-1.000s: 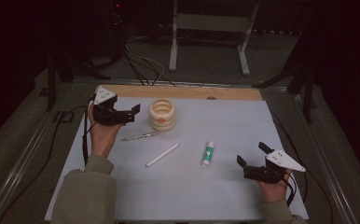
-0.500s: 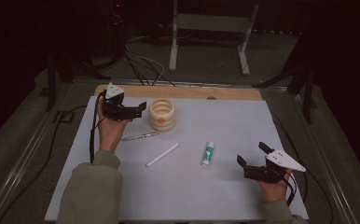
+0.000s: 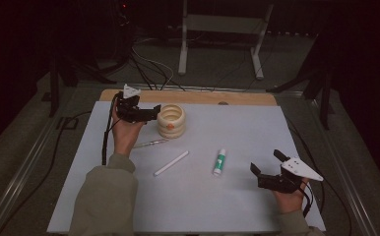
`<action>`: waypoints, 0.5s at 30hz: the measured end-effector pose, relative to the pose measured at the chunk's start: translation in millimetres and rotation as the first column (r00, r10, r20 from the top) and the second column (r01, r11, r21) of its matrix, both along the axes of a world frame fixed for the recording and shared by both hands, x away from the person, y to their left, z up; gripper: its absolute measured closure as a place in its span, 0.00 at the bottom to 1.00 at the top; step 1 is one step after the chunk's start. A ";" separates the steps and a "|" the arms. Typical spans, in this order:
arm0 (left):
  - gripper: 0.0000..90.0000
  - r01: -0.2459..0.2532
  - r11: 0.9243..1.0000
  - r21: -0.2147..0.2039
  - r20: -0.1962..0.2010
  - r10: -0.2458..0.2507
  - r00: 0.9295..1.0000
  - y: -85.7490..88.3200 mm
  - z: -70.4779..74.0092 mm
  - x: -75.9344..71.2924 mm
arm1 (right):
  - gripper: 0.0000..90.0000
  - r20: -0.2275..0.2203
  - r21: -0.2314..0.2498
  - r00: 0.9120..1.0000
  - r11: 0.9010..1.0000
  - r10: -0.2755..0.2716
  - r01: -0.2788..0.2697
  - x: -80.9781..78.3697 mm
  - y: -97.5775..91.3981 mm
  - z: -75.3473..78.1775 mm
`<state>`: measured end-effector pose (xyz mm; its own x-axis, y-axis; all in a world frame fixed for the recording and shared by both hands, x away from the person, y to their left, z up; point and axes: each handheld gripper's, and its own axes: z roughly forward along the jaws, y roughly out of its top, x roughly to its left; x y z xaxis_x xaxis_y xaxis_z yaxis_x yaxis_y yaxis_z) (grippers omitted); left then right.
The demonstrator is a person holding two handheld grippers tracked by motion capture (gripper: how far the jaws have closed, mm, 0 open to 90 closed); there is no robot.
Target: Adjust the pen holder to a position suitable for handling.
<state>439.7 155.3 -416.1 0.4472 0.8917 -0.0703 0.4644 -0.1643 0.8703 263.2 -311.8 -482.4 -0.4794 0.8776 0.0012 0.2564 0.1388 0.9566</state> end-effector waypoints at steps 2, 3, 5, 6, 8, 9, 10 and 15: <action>0.04 -0.007 1.000 -0.001 -0.006 0.007 1.000 -2.4 -1.0 2.0 | 0.00 -0.001 0.000 1.000 1.000 -0.001 0.001 0.0 0.0 -0.1; 0.04 -0.013 1.000 -0.010 -0.011 0.013 1.000 -3.6 -1.7 3.1 | 0.00 -0.002 0.000 1.000 1.000 -0.001 0.001 0.0 0.0 0.0; 0.04 -0.018 1.000 -0.025 -0.028 0.017 0.999 -5.2 -3.3 5.4 | 0.00 -0.001 0.000 1.000 1.000 0.000 0.000 0.0 0.1 0.0; 0.04 -0.022 0.999 -0.030 -0.034 0.021 0.999 -6.2 -4.4 6.4 | 0.00 -0.001 0.000 1.000 1.000 0.001 -0.001 0.0 0.2 0.0; 0.06 -0.029 0.999 -0.035 -0.056 0.027 0.998 -9.0 -7.2 9.0 | 0.00 -0.002 0.001 1.000 1.000 0.000 0.000 0.0 0.1 0.0; 0.07 -0.027 0.999 -0.033 -0.064 0.025 0.998 -10.1 -8.4 10.3 | 0.00 -0.001 0.001 1.000 1.000 0.000 0.000 0.0 -0.1 0.0; 0.07 -0.028 0.999 -0.029 -0.075 0.026 0.997 -11.5 -9.5 11.5 | 0.00 0.000 0.001 1.000 1.000 0.000 0.000 0.1 -0.2 0.0; 0.09 -0.023 0.999 -0.023 -0.112 0.020 0.993 -19.8 -14.3 16.7 | 0.00 -0.002 0.002 1.000 1.000 0.000 0.000 0.1 -0.1 0.0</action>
<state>456.4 135.5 -430.5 0.4158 0.8985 -0.1407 0.5624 -0.1324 0.8162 263.2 -312.0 -482.4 -0.4798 0.8774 0.0040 0.2585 0.1369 0.9563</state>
